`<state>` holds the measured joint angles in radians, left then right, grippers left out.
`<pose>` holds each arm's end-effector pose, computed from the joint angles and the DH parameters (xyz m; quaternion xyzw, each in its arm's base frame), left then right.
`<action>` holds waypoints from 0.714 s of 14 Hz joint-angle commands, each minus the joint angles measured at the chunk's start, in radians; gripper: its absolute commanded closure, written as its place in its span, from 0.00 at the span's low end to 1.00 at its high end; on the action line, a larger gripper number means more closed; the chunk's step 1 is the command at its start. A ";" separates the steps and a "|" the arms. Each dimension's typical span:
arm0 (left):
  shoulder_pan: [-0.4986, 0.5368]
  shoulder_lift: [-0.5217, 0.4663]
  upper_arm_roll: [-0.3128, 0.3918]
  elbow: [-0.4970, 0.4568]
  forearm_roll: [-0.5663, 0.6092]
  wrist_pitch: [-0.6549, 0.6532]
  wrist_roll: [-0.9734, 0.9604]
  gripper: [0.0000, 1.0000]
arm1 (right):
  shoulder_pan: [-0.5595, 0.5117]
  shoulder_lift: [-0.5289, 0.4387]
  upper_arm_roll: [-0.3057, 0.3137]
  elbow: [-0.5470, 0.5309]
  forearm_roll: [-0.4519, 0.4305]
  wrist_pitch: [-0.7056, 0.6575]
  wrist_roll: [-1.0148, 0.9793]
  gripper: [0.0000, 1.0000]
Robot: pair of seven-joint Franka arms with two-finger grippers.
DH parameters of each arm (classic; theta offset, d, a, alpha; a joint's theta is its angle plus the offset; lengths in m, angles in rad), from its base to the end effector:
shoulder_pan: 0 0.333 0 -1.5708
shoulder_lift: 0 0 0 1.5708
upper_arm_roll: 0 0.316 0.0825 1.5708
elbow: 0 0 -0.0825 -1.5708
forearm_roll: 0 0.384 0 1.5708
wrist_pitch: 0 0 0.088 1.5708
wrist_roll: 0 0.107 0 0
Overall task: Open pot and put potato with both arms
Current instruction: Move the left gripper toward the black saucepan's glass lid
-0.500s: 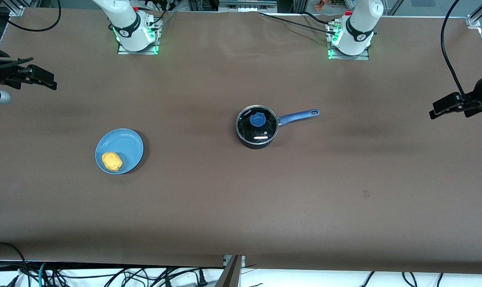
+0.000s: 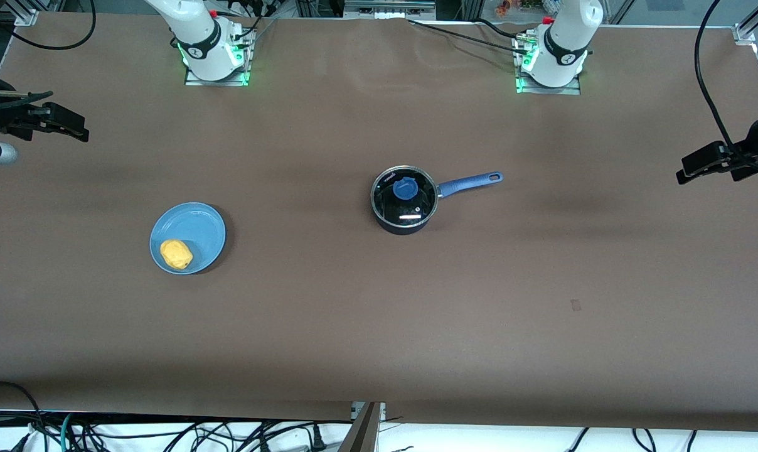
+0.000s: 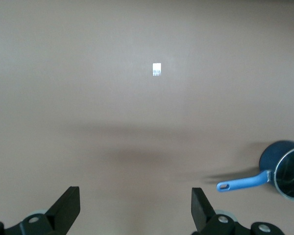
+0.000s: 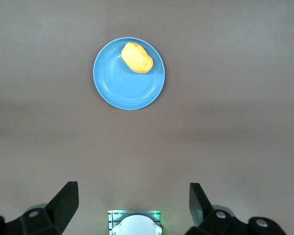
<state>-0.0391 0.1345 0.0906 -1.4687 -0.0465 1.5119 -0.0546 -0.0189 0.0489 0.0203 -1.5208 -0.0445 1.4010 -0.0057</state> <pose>0.5880 0.0215 0.5909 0.9974 0.0525 -0.0454 0.0171 0.5505 -0.0049 0.6074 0.9962 0.0017 -0.0843 0.0215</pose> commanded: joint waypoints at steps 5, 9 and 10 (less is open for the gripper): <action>-0.008 -0.007 -0.139 -0.114 -0.082 0.129 -0.068 0.00 | -0.027 0.026 -0.023 0.017 -0.006 0.029 0.009 0.00; -0.036 0.023 -0.329 -0.143 -0.070 0.266 -0.344 0.00 | -0.029 0.028 -0.023 0.040 -0.009 0.030 0.013 0.00; -0.059 0.042 -0.356 -0.160 -0.070 0.318 -0.397 0.00 | -0.024 0.038 -0.022 0.040 -0.011 0.033 0.015 0.00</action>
<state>-0.0693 0.1558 -0.2208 -1.5921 -0.1191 1.7491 -0.3625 -0.0414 0.0697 -0.0092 -1.5026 -0.0490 1.4345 -0.0035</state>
